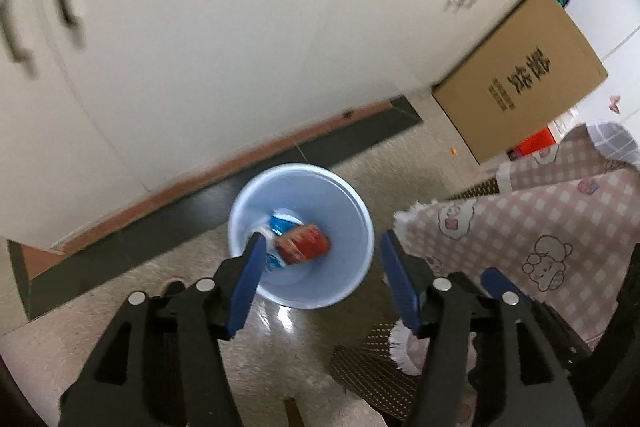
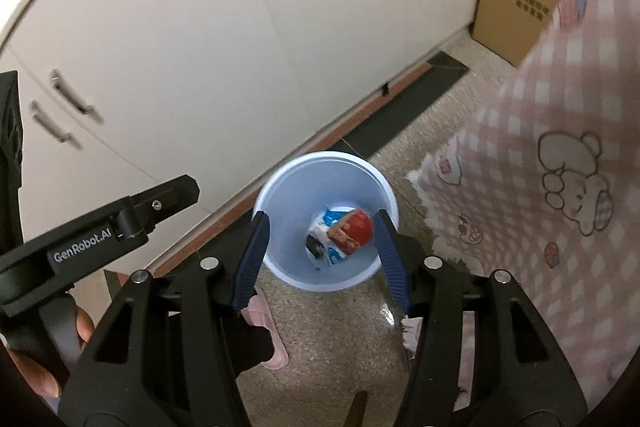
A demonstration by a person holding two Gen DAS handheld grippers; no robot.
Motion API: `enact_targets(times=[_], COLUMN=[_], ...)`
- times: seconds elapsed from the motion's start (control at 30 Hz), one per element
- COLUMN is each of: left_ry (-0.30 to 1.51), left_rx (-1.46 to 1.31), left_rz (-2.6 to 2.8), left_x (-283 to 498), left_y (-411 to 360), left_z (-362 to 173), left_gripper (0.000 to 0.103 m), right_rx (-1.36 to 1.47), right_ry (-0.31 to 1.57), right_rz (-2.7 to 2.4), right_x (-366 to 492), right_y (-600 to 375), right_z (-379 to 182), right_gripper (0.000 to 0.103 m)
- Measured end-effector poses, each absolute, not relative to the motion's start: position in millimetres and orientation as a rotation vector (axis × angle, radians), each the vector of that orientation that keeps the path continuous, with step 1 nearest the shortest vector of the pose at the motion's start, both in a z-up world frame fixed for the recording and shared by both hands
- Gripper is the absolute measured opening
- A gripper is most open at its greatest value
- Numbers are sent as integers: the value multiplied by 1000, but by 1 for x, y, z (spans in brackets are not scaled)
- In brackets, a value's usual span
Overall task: Collect trash
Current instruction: 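Open both tools over the wastebasket to drop the wrappers, then move both tools back to the table while the left tool grasps the tan paper bag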
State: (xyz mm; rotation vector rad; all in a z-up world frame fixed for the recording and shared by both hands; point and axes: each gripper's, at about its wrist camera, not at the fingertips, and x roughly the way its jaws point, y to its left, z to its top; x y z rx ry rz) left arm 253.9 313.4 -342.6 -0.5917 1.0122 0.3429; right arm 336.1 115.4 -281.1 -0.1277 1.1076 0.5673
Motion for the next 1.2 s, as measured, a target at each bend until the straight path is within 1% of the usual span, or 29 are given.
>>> enact_targets(times=[0.13, 0.3, 0.37, 0.5, 0.63, 0.77, 0.9, 1.03, 1.17, 1.2], left_ry=[929, 762, 706, 605, 554, 562, 625, 621, 629, 623], left_rx=[-491, -428, -412, -389, -329, -249, -202, -36, 172, 202], left_rz=[490, 533, 516, 437, 359, 229, 38, -83, -206, -213], left_x=[224, 191, 184, 179, 187, 203, 225, 243, 261, 262], left_y=[316, 306, 294, 258, 208, 143, 72, -9, -85, -94], left_z=[-297, -225, -200, -147, -110, -93, -86, -84, -97, -100], left_gripper=[65, 69, 72, 77, 79, 79, 80, 80, 80, 80], right_rx=[-165, -203, -199, -152, -116, -76, -33, -3, 69, 82], right_ry=[1029, 813, 751, 668, 586, 544, 543, 553, 590, 594], right_rz=[612, 608, 593, 554, 458, 350, 236, 119, 15, -1], right_x=[313, 279, 270, 262, 255, 255, 262, 271, 282, 280], right_y=[128, 123, 113, 76, 22, -49, -125, -191, -258, -268], right_z=[-245, -176, -150, -106, -69, -47, -39, -41, -49, -51], right_gripper=[54, 54, 58, 61, 67, 67, 69, 69, 70, 70])
